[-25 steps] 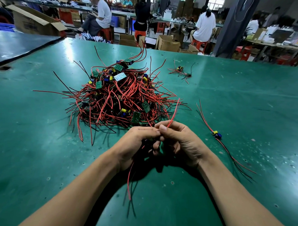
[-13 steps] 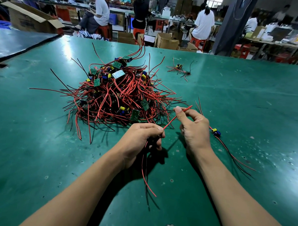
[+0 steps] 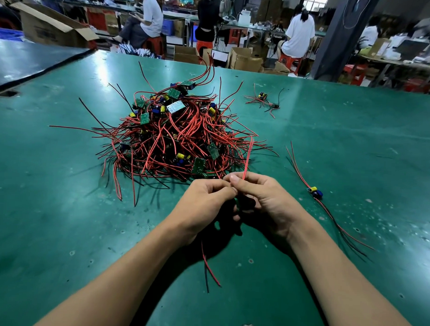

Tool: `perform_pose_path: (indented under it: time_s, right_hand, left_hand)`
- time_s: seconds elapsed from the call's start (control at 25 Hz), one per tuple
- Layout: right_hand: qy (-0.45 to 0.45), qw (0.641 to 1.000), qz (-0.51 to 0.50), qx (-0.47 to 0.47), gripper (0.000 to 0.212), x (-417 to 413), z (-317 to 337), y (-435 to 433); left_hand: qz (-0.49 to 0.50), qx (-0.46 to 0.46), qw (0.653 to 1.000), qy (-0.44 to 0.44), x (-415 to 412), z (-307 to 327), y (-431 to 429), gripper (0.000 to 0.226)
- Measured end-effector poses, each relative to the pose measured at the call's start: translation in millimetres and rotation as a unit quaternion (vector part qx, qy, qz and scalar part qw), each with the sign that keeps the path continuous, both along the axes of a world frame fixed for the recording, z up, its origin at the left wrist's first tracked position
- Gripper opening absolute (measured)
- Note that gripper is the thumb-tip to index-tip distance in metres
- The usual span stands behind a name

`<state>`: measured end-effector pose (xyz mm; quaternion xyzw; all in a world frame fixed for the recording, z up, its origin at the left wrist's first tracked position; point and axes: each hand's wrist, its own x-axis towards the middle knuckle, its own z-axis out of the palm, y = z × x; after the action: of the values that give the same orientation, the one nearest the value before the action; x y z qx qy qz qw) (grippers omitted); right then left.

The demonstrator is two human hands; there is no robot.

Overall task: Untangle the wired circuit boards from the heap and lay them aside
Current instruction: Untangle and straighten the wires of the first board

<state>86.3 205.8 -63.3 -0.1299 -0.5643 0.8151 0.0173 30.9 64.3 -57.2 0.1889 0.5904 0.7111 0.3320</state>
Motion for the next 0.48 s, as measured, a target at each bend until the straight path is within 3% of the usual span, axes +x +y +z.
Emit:
perform_pose_path:
  time_s: [0.2,0.32,0.48]
  right_hand:
    - [0.046,0.991,-0.109,0.06,0.019,-1.8,-5.6,0.0]
    - [0.071,0.957,-0.214,0.184,0.022,-8.2,-11.3,6.5]
    - [0.099,0.908,-0.31,0.262,0.03,-14.3,-14.8,18.2]
  left_hand:
    - [0.0,0.018,0.999,-0.031,-0.3,1.4,0.5,0.019]
    - [-0.001,0.024,0.999,-0.041,-2.2,2.5,0.4,0.017]
    - [-0.01,0.004,1.0,-0.009,-3.6,1.5,0.4,0.02]
